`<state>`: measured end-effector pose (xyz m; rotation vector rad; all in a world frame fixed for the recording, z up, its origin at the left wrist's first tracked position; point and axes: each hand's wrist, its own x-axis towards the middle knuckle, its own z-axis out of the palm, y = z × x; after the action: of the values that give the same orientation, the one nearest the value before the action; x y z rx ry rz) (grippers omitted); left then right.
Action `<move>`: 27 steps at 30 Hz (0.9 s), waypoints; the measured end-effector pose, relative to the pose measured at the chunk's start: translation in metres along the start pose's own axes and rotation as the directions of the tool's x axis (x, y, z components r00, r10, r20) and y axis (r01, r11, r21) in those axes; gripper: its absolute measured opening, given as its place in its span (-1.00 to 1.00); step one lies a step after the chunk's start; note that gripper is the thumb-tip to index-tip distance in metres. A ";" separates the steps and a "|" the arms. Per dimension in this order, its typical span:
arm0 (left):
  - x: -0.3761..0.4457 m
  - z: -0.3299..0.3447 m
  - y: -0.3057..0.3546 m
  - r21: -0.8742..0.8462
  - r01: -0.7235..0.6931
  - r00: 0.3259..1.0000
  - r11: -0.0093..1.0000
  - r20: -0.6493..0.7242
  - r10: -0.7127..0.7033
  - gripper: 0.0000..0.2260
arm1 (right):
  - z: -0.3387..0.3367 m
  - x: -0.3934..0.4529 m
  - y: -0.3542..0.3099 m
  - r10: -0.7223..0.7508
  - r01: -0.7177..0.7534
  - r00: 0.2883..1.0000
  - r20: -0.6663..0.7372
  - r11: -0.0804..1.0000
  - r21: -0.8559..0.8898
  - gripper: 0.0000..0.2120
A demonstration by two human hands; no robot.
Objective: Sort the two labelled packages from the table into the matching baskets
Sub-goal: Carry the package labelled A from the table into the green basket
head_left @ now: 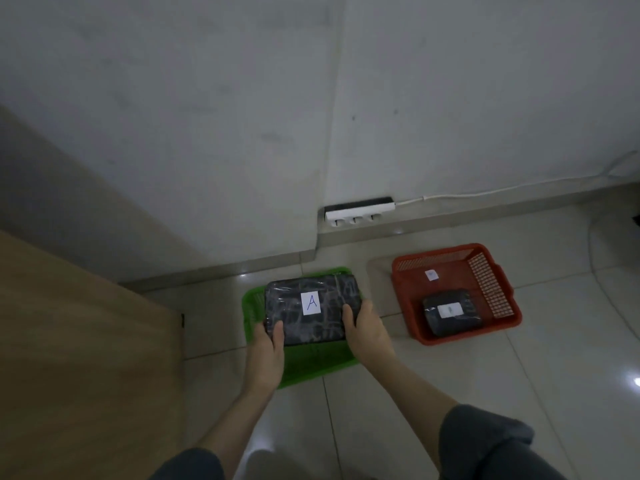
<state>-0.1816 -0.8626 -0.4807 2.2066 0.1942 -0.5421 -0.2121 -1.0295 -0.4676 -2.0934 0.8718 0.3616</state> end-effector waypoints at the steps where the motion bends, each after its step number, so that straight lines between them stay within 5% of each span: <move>1: 0.014 0.020 -0.021 -0.010 0.009 1.000 1.000 -0.003 -0.009 -0.69 | 0.017 0.021 0.019 -0.005 0.005 1.000 0.013 1.000 -0.015 -0.69; 13: 0.147 0.159 -0.189 0.170 0.110 0.988 0.979 0.090 -0.126 -0.67 | 0.161 0.188 0.157 0.035 0.045 0.966 0.258 0.953 -0.298 -0.60; 27: 0.149 0.153 -0.199 0.246 0.177 0.965 0.953 0.148 -0.217 -0.65 | 0.166 0.181 0.166 0.099 0.009 0.957 0.272 0.929 -0.371 -0.53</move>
<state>-0.1593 -0.8598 -0.7720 2.3632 0.2734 -0.9044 -0.1899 -1.0529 -0.7626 -2.2834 0.7189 0.8914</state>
